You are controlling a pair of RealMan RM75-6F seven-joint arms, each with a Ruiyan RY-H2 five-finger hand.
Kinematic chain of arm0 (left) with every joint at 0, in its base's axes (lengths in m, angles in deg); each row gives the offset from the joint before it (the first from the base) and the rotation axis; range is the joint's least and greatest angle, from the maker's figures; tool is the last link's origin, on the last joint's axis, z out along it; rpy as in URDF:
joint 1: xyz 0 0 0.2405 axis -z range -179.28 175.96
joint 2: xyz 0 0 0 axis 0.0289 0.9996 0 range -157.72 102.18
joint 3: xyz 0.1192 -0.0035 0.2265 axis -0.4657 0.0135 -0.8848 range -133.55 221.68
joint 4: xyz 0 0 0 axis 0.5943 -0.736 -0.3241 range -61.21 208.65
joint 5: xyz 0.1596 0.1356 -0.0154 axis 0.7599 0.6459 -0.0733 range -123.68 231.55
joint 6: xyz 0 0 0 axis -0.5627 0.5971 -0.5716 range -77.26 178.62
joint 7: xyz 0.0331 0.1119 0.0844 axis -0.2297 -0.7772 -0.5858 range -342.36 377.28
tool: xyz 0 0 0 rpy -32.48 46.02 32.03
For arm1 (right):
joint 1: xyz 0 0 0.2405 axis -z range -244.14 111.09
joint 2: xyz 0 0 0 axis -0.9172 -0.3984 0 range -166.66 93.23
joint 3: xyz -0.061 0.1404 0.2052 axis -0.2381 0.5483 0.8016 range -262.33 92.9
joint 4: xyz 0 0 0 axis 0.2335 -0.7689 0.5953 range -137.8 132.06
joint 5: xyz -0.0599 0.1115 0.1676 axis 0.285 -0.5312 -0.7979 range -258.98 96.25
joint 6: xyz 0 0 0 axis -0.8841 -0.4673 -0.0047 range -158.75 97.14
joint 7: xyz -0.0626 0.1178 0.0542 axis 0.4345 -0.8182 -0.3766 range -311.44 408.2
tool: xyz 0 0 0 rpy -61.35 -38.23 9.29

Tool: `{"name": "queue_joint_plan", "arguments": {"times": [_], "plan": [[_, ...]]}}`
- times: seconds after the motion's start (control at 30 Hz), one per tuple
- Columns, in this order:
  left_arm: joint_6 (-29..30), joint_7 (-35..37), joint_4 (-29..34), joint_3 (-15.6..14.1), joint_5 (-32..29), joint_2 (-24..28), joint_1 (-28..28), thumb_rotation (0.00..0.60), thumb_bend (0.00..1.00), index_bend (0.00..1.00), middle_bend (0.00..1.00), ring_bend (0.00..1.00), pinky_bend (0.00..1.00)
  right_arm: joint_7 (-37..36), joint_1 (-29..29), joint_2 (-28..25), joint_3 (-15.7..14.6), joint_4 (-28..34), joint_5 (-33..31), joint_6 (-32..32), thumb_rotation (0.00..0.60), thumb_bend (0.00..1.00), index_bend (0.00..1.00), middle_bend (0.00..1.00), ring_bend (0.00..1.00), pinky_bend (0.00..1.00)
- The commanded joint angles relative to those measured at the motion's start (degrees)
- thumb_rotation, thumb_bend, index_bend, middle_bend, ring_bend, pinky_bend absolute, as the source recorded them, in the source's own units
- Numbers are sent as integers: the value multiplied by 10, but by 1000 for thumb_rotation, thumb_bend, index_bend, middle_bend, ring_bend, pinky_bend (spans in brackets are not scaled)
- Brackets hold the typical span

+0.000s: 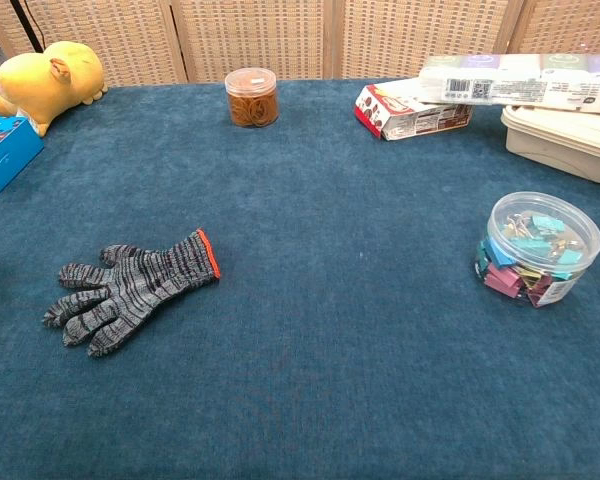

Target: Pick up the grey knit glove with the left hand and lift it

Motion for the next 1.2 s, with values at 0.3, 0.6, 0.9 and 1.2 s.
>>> {"name": "queue_joint_plan", "arguments": {"times": [0.3,0.6,0.9,1.2], "plan": [[-31,6,18,-2,-12,1,12,600,31,0,0,0,0,6,-2,2,-3,0,-7,12,600,0,0,0,0,0],[-175,-103,136,34,-152,-35,90,600,30,0,0,0,0,-10,-10,0,-1,-3,-14,25,600,0,0,0,0,0],[-213,-283,130,94,-352,-166,185,600,30,0,0,0,0,-24,-9,-5,-7,0,-5,24,600,0,0,0,0,0],[-213,-326,90,146,-504,-256,263,600,30,0,0,0,0,-18,-12,-4,-8,0,-4,28,600,0,0,0,0,0]]}}
